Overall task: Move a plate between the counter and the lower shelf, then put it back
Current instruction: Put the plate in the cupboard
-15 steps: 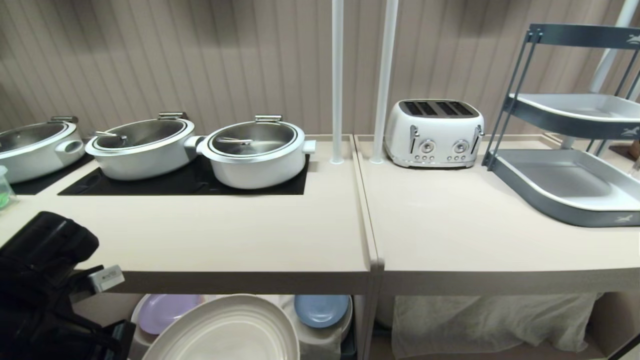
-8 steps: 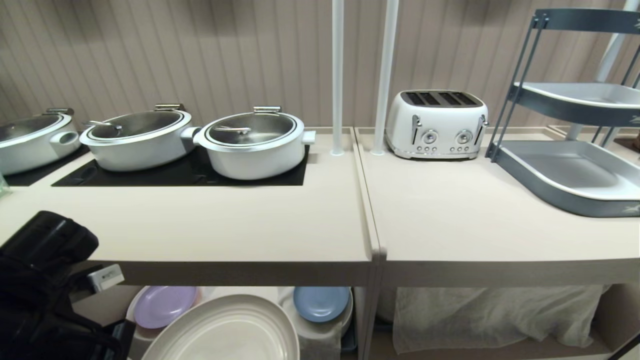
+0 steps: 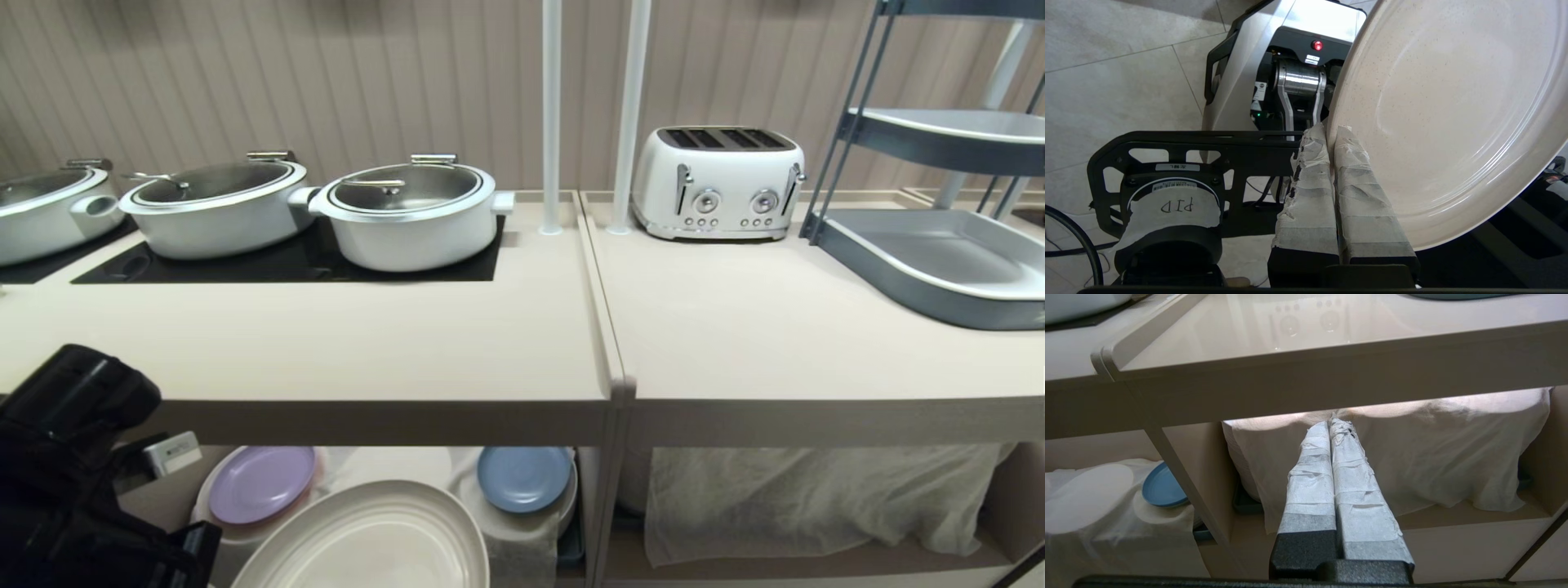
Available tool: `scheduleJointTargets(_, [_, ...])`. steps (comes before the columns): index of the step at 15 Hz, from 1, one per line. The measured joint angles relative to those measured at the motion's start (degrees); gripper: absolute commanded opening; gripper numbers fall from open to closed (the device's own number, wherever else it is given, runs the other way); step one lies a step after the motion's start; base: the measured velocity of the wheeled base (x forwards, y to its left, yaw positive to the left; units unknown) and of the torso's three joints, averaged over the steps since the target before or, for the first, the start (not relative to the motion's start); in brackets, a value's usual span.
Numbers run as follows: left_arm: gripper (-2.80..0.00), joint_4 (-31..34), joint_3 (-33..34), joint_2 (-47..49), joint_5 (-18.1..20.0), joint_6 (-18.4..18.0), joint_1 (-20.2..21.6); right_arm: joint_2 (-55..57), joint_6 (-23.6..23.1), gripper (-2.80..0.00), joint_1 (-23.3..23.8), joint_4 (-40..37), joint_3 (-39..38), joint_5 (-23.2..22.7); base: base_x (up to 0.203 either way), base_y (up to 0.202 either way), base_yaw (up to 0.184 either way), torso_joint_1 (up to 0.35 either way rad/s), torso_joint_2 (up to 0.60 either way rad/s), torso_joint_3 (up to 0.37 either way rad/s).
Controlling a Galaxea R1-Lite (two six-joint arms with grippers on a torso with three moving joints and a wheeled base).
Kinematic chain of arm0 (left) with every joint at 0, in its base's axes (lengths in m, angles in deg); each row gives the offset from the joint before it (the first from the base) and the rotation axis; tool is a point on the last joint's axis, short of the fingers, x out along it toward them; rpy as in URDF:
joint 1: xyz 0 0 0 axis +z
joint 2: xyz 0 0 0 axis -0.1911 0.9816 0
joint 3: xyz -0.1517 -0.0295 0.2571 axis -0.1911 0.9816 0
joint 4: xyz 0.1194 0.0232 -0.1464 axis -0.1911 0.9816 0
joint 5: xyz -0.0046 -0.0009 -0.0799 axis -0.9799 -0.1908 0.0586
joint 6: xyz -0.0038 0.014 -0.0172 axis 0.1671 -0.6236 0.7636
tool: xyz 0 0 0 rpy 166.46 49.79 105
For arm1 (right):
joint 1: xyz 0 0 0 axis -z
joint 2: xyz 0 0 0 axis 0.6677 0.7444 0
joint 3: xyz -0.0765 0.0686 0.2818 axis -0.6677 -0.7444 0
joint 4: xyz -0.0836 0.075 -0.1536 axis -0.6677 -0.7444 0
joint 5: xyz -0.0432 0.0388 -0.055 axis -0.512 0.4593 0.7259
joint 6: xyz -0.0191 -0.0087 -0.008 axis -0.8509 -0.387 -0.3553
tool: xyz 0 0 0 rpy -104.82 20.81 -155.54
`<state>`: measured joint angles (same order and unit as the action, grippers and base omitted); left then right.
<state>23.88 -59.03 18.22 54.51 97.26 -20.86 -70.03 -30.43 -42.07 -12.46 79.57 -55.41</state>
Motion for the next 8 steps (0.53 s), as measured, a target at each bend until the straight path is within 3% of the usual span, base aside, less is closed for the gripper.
scheduleJointTargets(8, [-2.8,0.02,0.09,-0.35,-0.09,0.05,0.0,0.0,-0.02,-2.8,0.02,0.01,0.0,0.01,0.0,0.0,0.0,-0.248,0.55,0.294])
